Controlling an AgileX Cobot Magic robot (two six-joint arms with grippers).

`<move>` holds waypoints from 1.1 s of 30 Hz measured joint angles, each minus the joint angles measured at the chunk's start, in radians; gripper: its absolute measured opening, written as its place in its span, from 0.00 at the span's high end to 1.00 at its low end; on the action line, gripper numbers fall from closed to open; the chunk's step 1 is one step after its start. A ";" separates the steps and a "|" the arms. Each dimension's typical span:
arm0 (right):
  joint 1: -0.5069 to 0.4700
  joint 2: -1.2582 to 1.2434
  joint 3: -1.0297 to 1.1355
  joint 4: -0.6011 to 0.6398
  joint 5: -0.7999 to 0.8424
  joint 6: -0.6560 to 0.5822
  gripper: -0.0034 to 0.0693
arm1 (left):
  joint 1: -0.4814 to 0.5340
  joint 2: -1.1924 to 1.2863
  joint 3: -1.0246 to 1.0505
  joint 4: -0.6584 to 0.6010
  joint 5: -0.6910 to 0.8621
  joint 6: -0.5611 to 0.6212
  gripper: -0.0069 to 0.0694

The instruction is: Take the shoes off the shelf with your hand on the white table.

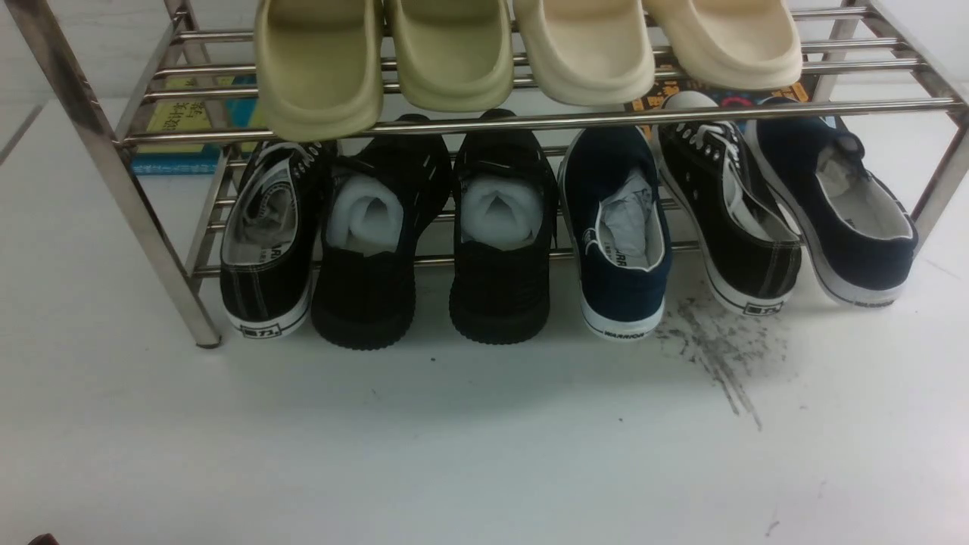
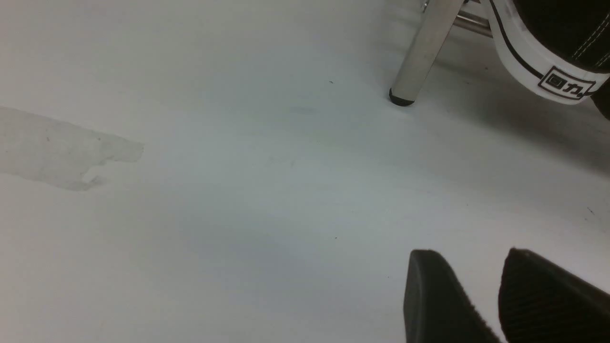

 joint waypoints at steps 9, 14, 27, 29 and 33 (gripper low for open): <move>0.000 0.000 0.000 0.000 0.000 0.000 0.63 | 0.000 0.000 0.000 0.000 0.000 0.000 0.60; 0.000 0.000 0.000 0.000 0.000 0.000 0.63 | 0.000 0.000 0.000 0.000 0.000 0.000 0.60; 0.000 0.000 0.000 0.079 -0.011 0.053 0.62 | 0.000 0.000 0.000 0.000 0.000 0.000 0.60; 0.000 0.000 0.005 0.213 -0.034 0.129 0.62 | 0.000 0.000 0.000 0.000 0.000 0.000 0.60; 0.000 0.000 0.009 0.330 -0.066 0.173 0.62 | 0.000 0.000 0.000 0.000 0.000 0.000 0.60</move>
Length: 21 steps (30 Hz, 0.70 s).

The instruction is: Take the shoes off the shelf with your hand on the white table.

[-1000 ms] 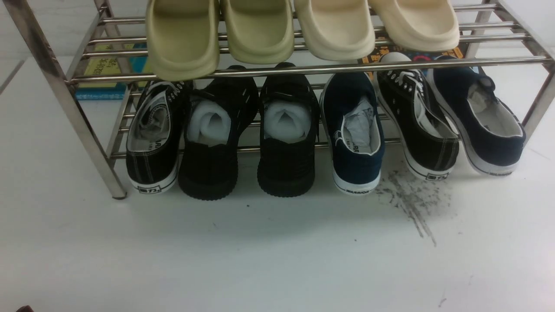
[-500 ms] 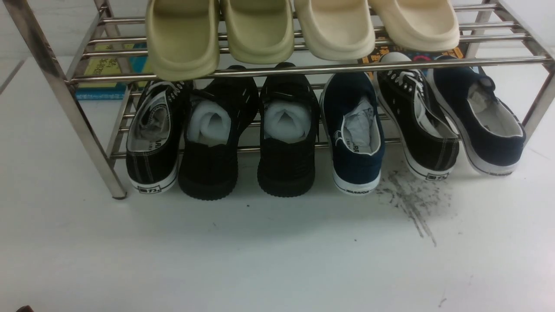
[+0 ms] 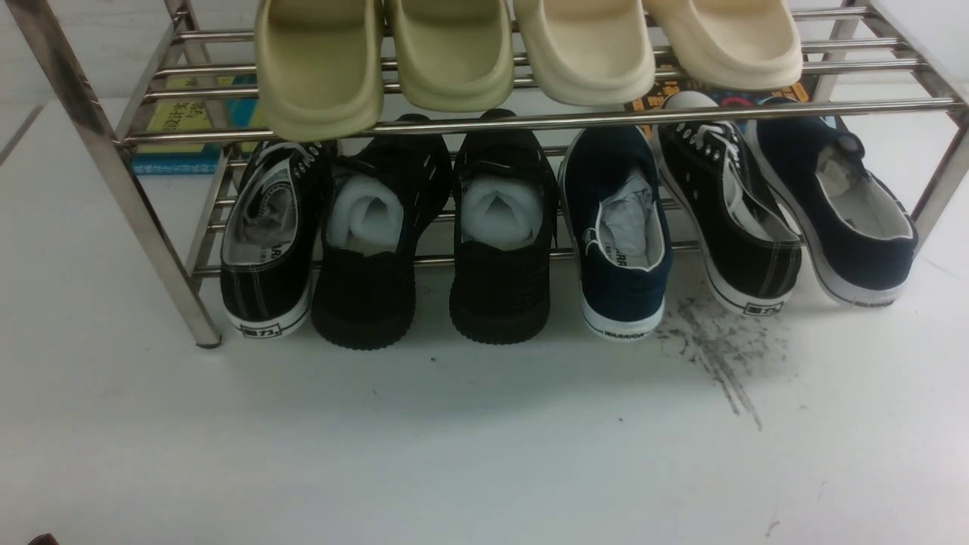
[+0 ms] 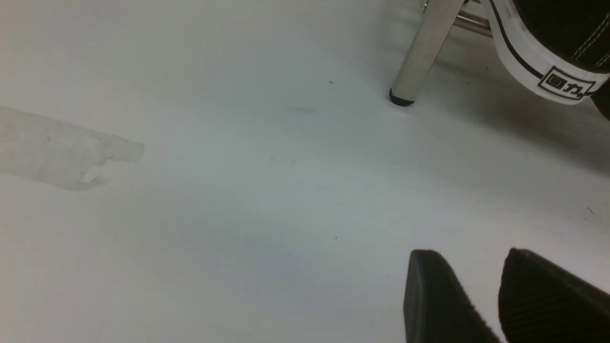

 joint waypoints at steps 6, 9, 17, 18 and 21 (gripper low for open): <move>0.000 0.000 0.000 0.084 -0.036 0.010 0.62 | 0.000 0.000 0.000 0.000 0.000 0.000 0.60; 0.000 0.000 0.000 0.086 -0.051 0.010 0.62 | 0.000 0.000 0.000 0.000 0.000 0.000 0.60; 0.000 0.000 -0.016 0.126 -0.110 -0.016 0.67 | 0.000 0.000 0.000 0.000 0.000 0.000 0.60; 0.000 0.000 -0.041 0.113 -0.110 -0.039 0.71 | 0.000 0.000 0.000 0.000 0.000 0.000 0.60; 0.000 0.012 -0.131 0.066 -0.110 -0.117 0.83 | 0.000 0.000 0.000 0.000 0.000 0.000 0.60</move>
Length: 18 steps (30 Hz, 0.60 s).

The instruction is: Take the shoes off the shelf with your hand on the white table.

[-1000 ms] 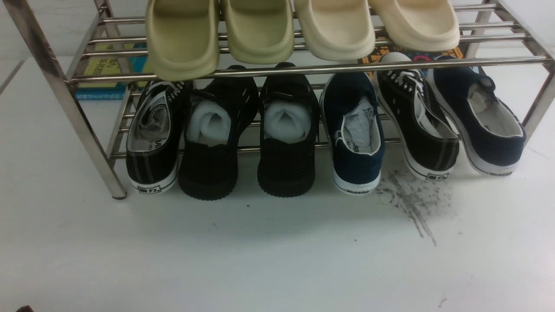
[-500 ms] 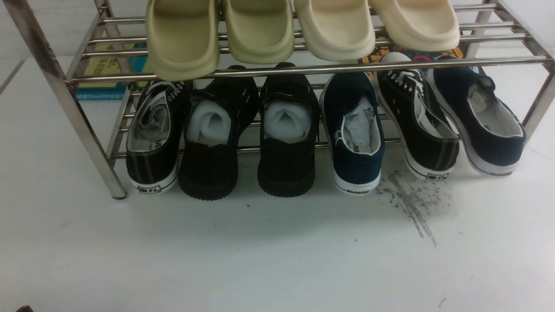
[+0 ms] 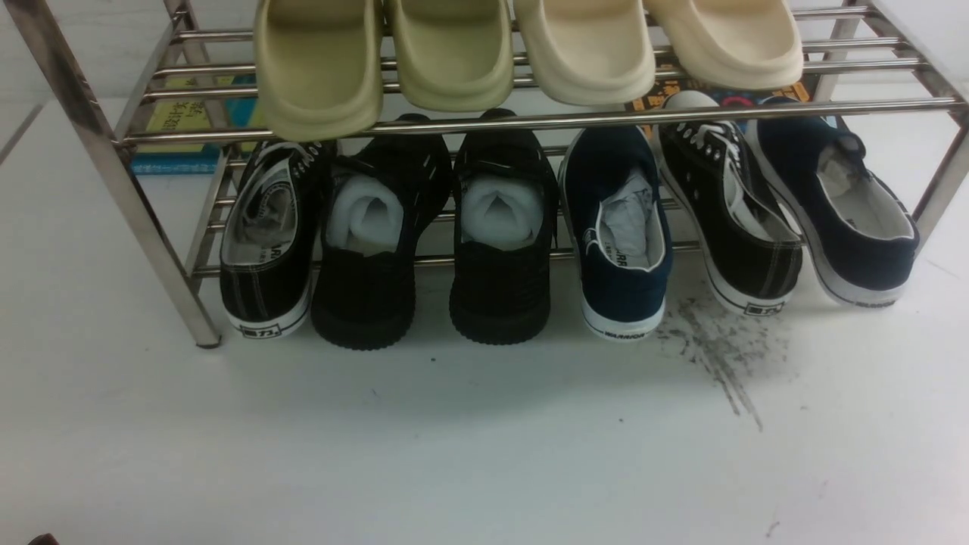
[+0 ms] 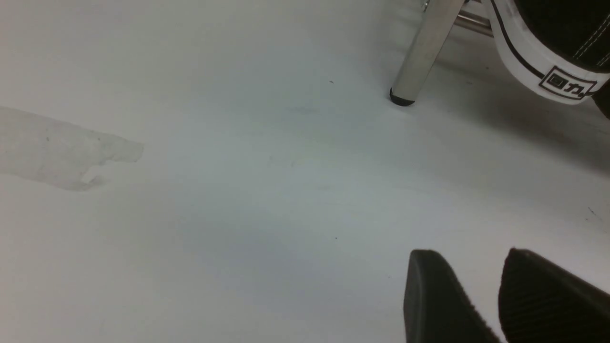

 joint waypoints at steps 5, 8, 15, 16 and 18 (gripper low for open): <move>0.000 0.134 -0.161 -0.046 0.040 -0.035 0.96 | 0.000 0.000 0.000 0.000 0.000 0.000 0.60; 0.000 0.293 -0.274 -0.055 0.155 -0.036 0.96 | 0.000 0.000 0.000 0.000 0.000 0.000 0.60; 0.000 0.734 -0.574 -0.127 0.522 -0.053 0.95 | 0.000 0.000 0.000 0.000 0.000 0.000 0.60; 0.000 0.799 -0.618 -0.134 0.576 -0.062 0.95 | 0.000 0.000 0.000 0.000 0.000 0.000 0.60; 0.000 0.922 -0.693 -0.139 0.667 -0.082 0.94 | 0.000 0.000 0.000 0.000 0.000 0.000 0.60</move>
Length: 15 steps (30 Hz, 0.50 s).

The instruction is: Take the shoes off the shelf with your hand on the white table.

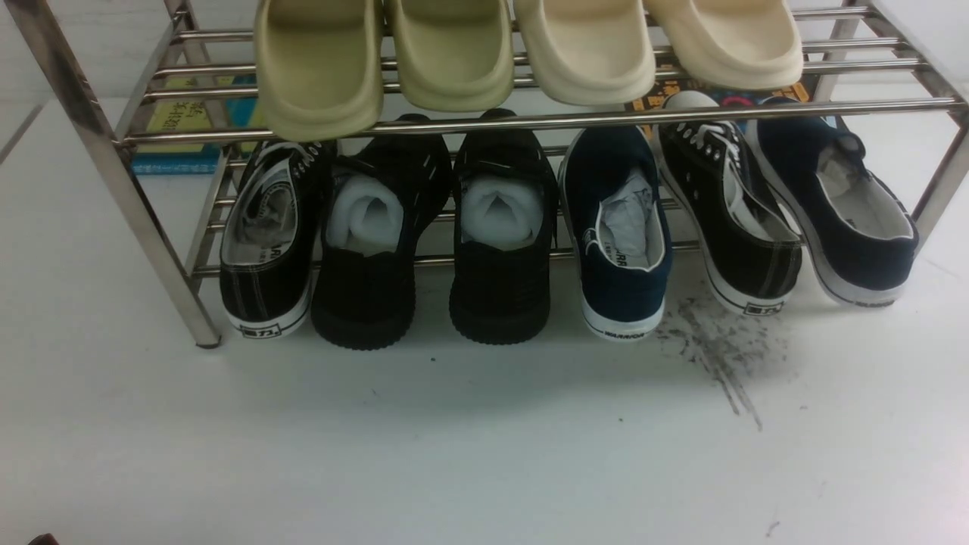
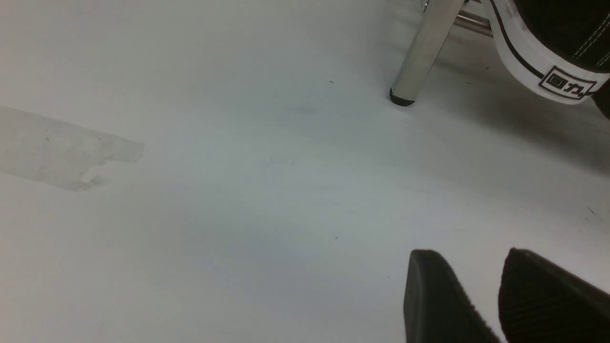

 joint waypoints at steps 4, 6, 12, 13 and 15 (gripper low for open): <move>0.000 0.193 -0.133 -0.003 0.096 -0.031 0.89 | 0.000 0.000 0.000 0.000 0.000 0.000 0.60; 0.000 0.262 -0.188 -0.005 0.106 -0.050 0.84 | 0.000 0.000 0.000 0.000 0.000 0.000 0.60; 0.014 0.396 -0.331 -0.020 0.129 -0.147 0.66 | 0.000 0.000 0.000 0.000 0.000 0.000 0.60; 0.022 0.418 -0.352 -0.026 0.124 -0.164 0.62 | 0.000 0.000 0.000 0.000 0.000 0.000 0.60; 0.047 0.471 -0.387 -0.048 0.087 -0.191 0.54 | 0.000 0.000 0.000 0.000 0.000 0.000 0.60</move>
